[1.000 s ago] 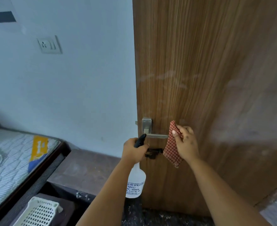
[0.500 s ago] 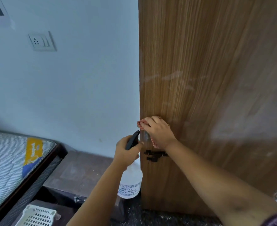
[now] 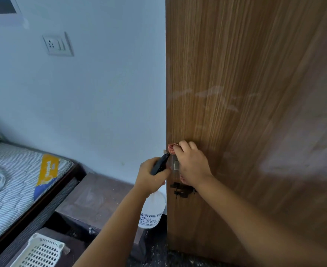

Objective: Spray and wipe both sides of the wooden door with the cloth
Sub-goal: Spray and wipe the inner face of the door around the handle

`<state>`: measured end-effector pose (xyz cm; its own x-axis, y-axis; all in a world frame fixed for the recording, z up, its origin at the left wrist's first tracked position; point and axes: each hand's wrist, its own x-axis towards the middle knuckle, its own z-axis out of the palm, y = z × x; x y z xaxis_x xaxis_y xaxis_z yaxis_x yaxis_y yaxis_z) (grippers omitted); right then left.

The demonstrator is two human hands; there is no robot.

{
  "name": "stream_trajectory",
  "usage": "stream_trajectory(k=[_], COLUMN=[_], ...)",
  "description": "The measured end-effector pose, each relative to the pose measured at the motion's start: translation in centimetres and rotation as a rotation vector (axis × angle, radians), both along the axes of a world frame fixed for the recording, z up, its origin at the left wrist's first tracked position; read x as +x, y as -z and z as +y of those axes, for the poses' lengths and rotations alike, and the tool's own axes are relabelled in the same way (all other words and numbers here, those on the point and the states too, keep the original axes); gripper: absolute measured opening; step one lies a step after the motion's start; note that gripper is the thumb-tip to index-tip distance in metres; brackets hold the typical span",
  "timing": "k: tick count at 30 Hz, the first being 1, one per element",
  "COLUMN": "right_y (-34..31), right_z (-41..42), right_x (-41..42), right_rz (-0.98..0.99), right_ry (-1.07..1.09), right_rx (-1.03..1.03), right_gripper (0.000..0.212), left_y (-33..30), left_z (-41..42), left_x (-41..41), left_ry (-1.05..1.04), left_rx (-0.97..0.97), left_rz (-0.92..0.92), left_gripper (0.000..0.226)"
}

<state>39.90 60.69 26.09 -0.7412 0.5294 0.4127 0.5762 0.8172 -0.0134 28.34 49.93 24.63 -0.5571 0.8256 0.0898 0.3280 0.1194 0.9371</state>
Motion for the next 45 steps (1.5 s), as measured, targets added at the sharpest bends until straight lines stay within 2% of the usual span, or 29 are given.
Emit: stream_trajectory(k=[2,5,9,13,16,21,24,28,32,34,37,41,43,45], right_y=[-0.2,0.4,0.4,0.6,1.4,2.6,2.7,2.7,1.9,1.1,1.0,2.3,1.7,1.2], right_z=[-0.3,0.9,0.9,0.4,1.6,2.0,1.2,0.1,-2.6,-3.8,-4.5,-5.8,-6.9,-7.4], right_x=[-0.2,1.8,1.7,-0.7,1.2,3.7,4.3,4.3,2.7,0.5,-3.4,-6.8,-9.0,-11.2], right_rz=[-0.010,-0.037,-0.018,0.055,0.104,0.212,0.357,0.521,0.602,0.522,0.237,-0.011,-0.141,-0.170], right_ry=[-0.007,-0.028,0.025,-0.017,-0.047,0.077,0.178,0.300,0.368,0.364,0.395,0.548,0.658,0.740], right_rx=[0.006,-0.027,-0.029,0.027,-0.004,-0.064,-0.230,-0.310,-0.122,0.017,0.132,0.078,-0.011,-0.136], right_gripper=[0.061,0.080,0.079,0.061,0.053,0.040,0.031,0.031,0.041,0.042,0.044,0.057,0.050,0.046], left_y=[-0.2,-0.5,-0.4,-0.1,-0.2,0.7,1.6,3.1,3.8,3.9,4.0,3.8,3.7,3.5], left_z=[0.2,0.3,0.3,0.8,1.4,2.9,3.1,2.6,2.4,2.6,2.5,2.3,2.0,1.8], left_x=[0.2,0.1,-0.6,-1.5,-2.4,-3.9,-4.5,-6.0,-8.1,-8.9,-10.0,-10.5,-10.7,-10.9], left_ry=[0.005,-0.007,0.007,0.042,0.083,0.228,0.285,0.312,0.360,0.376,0.431,0.485,0.509,0.499], left_rx=[0.007,0.005,-0.009,-0.027,-0.036,-0.074,-0.098,-0.110,-0.057,-0.019,0.015,0.048,0.074,0.075], left_rz=[0.013,-0.014,-0.017,0.023,0.008,0.056,0.091,0.139,0.116,0.083,0.054,0.066,0.040,-0.004], left_gripper=[0.010,0.009,0.010,0.013,0.014,0.012,0.018,0.018,0.014,0.013,0.014,0.013,0.010,0.021])
